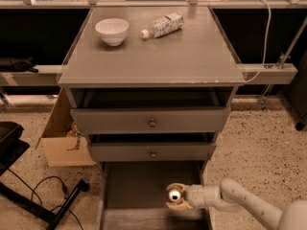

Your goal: Pick coke can from bottom drawer and place on counter

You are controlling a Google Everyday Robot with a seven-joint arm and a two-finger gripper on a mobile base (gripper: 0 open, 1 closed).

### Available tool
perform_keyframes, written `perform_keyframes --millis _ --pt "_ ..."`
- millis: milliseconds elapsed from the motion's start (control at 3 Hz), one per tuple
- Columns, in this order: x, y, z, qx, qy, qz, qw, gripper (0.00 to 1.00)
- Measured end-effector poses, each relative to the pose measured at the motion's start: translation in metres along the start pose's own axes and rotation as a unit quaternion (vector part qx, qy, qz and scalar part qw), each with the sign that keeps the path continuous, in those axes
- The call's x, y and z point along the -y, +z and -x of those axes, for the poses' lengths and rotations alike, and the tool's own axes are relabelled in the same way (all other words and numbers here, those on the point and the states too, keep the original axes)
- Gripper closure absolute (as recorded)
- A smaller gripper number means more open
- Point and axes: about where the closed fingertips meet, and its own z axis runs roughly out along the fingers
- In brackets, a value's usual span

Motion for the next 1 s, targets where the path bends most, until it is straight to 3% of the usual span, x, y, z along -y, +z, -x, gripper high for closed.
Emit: perform_keyframes --millis 333,667,1000 --pt "-0.019 -0.037 0.085 0.008 -0.012 0.004 0.9999 1.0" --pt "-0.053 -0.059 0.176 0.018 0.002 0.033 0.9993 1.0" --pt "-0.05 -0.087 0.266 0.011 0.008 0.045 0.9989 1.0"
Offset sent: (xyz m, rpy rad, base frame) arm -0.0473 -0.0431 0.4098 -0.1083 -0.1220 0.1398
